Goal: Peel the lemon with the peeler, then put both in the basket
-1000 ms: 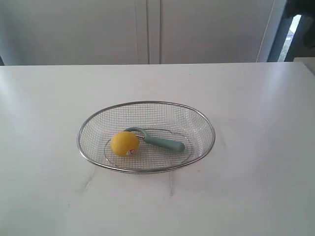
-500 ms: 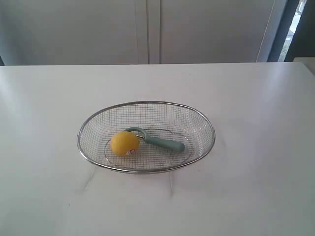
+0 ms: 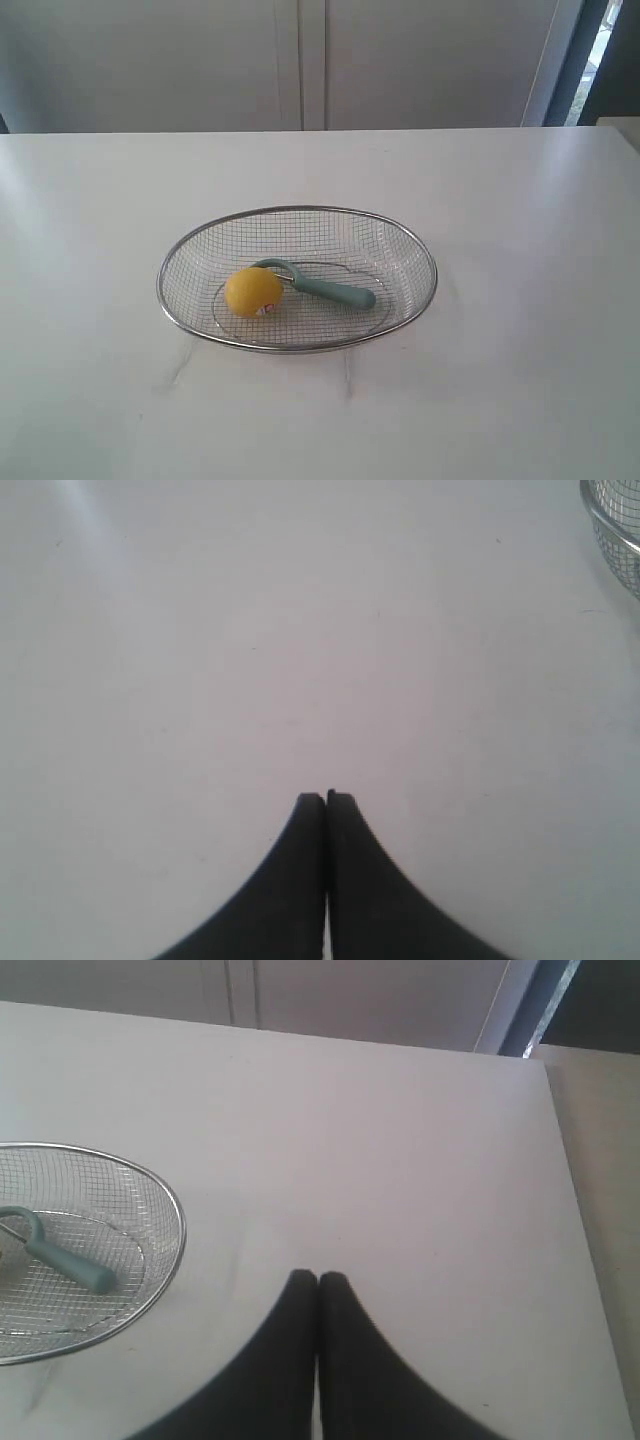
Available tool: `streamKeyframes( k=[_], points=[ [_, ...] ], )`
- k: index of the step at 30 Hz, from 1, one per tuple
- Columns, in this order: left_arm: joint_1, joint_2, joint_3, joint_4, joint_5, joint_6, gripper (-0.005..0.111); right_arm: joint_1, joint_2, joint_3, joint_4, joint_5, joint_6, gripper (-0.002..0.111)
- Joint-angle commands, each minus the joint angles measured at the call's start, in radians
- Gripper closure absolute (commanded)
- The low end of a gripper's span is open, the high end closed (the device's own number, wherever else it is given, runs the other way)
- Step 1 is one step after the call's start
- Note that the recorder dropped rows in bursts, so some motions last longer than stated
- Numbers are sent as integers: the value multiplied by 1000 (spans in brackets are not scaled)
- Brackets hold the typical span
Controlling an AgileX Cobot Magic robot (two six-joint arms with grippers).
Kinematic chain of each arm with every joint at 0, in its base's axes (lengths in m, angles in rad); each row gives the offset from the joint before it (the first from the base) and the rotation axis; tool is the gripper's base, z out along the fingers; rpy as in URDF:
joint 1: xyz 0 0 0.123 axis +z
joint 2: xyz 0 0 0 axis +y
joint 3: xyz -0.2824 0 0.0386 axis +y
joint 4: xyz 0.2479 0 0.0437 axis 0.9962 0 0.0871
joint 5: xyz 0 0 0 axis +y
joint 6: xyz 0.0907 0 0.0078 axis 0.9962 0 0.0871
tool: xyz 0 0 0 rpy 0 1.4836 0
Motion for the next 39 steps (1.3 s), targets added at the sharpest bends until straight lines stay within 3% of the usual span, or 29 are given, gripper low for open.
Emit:
streamKeyframes(
  k=[1, 19, 28, 39],
  points=[
    [1, -4, 9, -11, 4, 2, 107, -5, -98, 93, -11, -51, -31, 108],
    [1, -4, 9, -11, 4, 2, 107, -5, -566, 439, -34, -133, -31, 108],
    [1, -4, 9, -11, 4, 2, 107, -5, -763, 473, -40, -117, -31, 108],
    [1, -4, 9, -11, 4, 2, 107, -5, -764, 474, -31, -126, 46, 108]
  ],
)
